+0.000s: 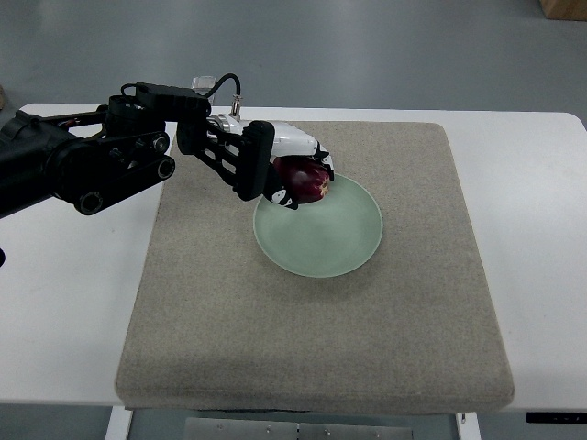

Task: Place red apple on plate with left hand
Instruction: 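Lift the red apple with the left hand and carry it over the green plate, then lower the apple onto the plate and open the left hand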

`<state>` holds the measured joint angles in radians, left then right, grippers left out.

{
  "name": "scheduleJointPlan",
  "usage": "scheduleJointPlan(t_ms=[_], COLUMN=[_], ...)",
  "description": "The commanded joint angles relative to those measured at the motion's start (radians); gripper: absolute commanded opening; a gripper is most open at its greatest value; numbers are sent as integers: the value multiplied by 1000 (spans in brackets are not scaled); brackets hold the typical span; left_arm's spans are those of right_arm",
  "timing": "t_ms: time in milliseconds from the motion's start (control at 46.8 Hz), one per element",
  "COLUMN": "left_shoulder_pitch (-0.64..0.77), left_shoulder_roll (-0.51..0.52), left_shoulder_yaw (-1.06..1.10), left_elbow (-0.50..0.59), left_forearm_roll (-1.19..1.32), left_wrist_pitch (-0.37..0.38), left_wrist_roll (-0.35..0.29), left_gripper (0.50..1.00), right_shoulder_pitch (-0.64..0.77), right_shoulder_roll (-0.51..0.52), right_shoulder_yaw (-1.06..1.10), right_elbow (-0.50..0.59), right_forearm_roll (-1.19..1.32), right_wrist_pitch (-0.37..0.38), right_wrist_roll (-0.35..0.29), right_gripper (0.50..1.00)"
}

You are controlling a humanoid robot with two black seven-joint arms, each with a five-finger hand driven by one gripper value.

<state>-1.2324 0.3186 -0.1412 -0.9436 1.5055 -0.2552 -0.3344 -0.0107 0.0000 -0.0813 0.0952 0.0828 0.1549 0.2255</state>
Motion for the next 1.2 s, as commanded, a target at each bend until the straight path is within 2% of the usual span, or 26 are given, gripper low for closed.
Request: scheduleJointPlan(t_ms=[0, 406, 491, 598, 748, 833, 1026, 1175], left_shoulder_pitch=[4, 27, 34, 40, 44, 45, 45, 45], left_shoulder_roll=[-24, -58, -58, -58, -58, -58, -58, -58], left_shoulder_yaw=[2, 9, 9, 9, 5, 3, 2, 0], left_elbow=[0, 2, 3, 6, 6, 8, 8, 8], left_forearm_roll=[-4, -5, -4, -5, -8, -8, -14, -14], left_wrist_pitch=[1, -1, -1, -1, 1, 1, 1, 1], left_wrist_roll=[1, 0, 0, 1, 2, 2, 2, 2], left_gripper=[728, 739, 767, 776, 846, 857, 958, 960], right_shoulder_pitch=[0, 0, 0, 0, 0, 0, 0, 0], right_shoulder_roll=[0, 0, 0, 0, 0, 0, 0, 0], right_shoulder_yaw=[0, 0, 0, 0, 0, 0, 0, 0], right_elbow=[0, 1, 0, 1, 0, 0, 0, 0], right_forearm_roll=[0, 0, 0, 0, 0, 0, 0, 0], right_wrist_pitch=[0, 0, 0, 0, 0, 0, 0, 0], right_wrist_roll=[0, 0, 0, 0, 0, 0, 0, 0], right_gripper=[964, 964, 964, 964, 964, 964, 964, 964])
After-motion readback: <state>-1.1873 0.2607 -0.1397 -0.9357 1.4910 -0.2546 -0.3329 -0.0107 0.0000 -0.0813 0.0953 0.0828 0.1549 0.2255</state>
